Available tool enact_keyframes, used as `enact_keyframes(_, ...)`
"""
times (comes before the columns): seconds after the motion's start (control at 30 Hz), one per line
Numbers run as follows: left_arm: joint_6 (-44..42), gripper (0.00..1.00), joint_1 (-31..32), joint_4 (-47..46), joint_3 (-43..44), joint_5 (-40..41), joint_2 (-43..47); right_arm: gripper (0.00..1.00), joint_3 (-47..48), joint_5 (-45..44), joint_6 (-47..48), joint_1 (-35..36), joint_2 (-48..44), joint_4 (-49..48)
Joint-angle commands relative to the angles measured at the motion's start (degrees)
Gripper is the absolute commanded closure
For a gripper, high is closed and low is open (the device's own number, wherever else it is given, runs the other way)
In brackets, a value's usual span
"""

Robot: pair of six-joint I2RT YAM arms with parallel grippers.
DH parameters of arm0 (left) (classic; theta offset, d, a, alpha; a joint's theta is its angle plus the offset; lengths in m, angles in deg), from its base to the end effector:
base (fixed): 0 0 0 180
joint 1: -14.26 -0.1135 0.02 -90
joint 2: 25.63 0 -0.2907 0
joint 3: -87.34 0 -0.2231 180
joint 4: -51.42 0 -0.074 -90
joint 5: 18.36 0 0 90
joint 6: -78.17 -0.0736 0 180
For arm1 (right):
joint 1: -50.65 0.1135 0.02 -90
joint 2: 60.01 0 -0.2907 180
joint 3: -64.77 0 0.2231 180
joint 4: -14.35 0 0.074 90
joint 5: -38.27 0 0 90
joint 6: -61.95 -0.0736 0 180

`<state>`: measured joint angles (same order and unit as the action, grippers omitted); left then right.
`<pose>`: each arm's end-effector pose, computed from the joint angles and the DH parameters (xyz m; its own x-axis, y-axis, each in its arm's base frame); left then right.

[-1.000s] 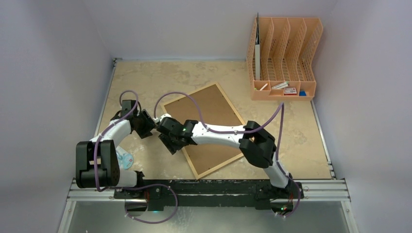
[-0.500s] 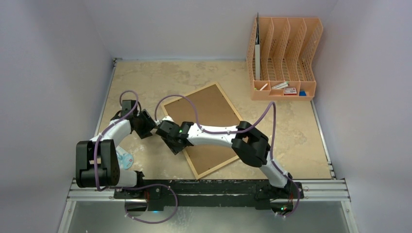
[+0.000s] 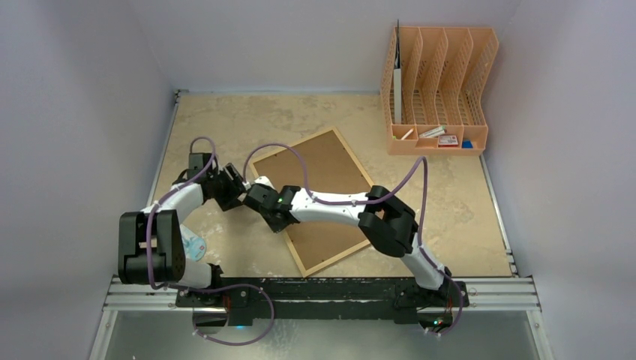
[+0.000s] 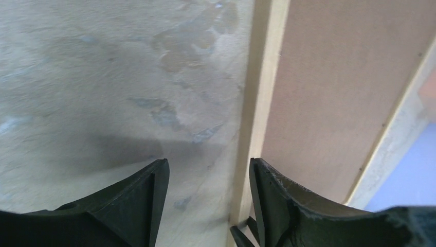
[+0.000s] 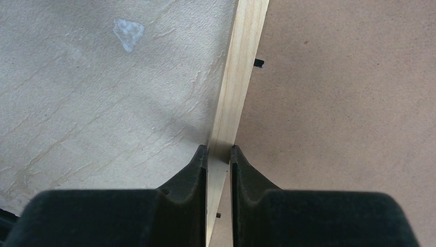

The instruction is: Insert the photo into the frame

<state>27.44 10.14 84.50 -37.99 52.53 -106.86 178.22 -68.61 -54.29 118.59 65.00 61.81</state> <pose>0.2489 -0.0062 0.1772 -0.7278 -0.6521 -0.2125 -0.4695 0.6996 -0.5386 0.2000 0.4366 0.1831 -0.6561 -0.4926 -0.5718 -0.6028 0.7979 0.0043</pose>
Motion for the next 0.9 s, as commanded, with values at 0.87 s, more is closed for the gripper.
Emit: enact_keyframes(0.87,13.4,0.69,2.1,-34.5,-3.1,-30.4,-10.8,0.94,1.3,9.8,4.0,-4.9,-12.1,-6.3)
